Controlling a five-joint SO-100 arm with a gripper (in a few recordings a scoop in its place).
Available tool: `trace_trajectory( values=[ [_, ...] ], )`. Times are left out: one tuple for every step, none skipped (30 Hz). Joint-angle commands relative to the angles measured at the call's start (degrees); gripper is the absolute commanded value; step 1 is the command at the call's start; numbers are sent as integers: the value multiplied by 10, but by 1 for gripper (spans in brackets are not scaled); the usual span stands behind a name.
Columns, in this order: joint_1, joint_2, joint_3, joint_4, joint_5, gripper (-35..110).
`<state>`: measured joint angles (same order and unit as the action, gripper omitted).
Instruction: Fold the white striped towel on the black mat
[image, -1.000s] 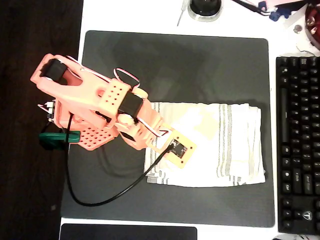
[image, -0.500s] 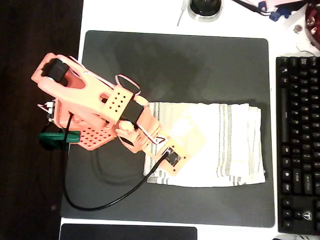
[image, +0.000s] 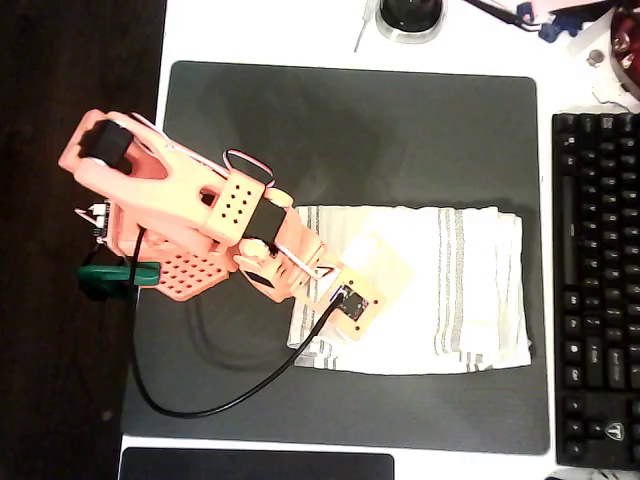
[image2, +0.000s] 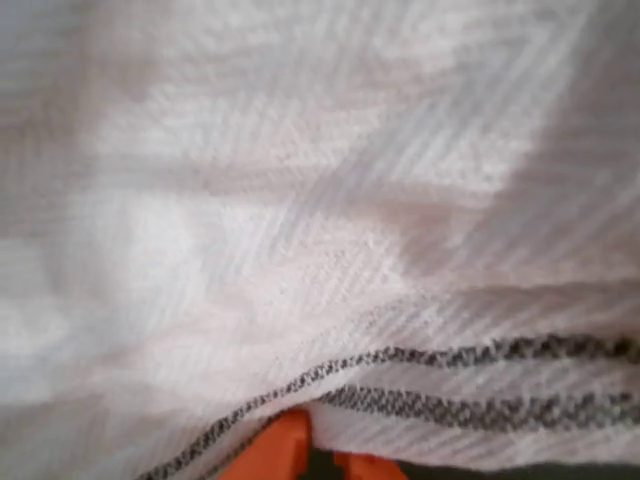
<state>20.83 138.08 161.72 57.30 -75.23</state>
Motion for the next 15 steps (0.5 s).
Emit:
trace_trajectory(
  values=[
    [-4,18,-8,9,-3,0],
    [-5,23,-13,19,-2,0],
    [-5,28,-18,30,-2,0],
    [-3,33,-22,39,-2,0],
    [0,38,-26,54,-5,0],
    [2,44,-33,73,-8,0],
    [5,53,-39,91,-9,0],
    [8,62,-46,115,-11,0],
    [11,73,-53,139,-12,0],
    [16,86,-61,160,-14,0],
    [19,98,-69,185,-18,0],
    [24,109,-81,211,-21,0],
    [26,120,-95,236,-24,0],
    [29,126,-108,256,-25,0],
    [30,128,-123,270,-23,0]
  ],
)
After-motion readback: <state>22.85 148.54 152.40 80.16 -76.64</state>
